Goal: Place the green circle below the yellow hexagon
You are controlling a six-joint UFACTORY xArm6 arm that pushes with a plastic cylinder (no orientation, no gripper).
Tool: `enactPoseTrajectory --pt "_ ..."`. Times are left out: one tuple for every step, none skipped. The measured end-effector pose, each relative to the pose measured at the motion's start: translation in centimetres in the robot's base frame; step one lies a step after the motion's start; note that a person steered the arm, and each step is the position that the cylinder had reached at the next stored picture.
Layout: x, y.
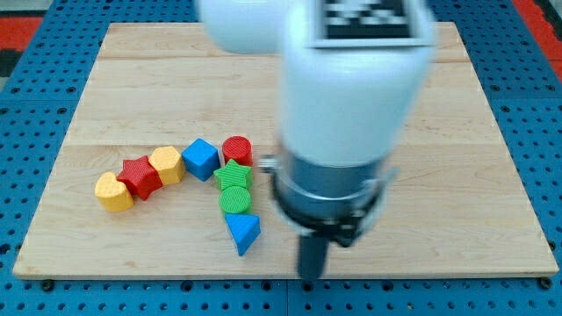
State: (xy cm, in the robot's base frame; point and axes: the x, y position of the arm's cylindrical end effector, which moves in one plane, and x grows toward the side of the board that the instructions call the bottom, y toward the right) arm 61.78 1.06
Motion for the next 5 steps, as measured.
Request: enactPoseTrajectory --pt "0.0 1.5" --pt "0.1 2.1" --pt "-0.8 1.1" --pt "-0.9 4.0" --pt "-2.7 5.9"
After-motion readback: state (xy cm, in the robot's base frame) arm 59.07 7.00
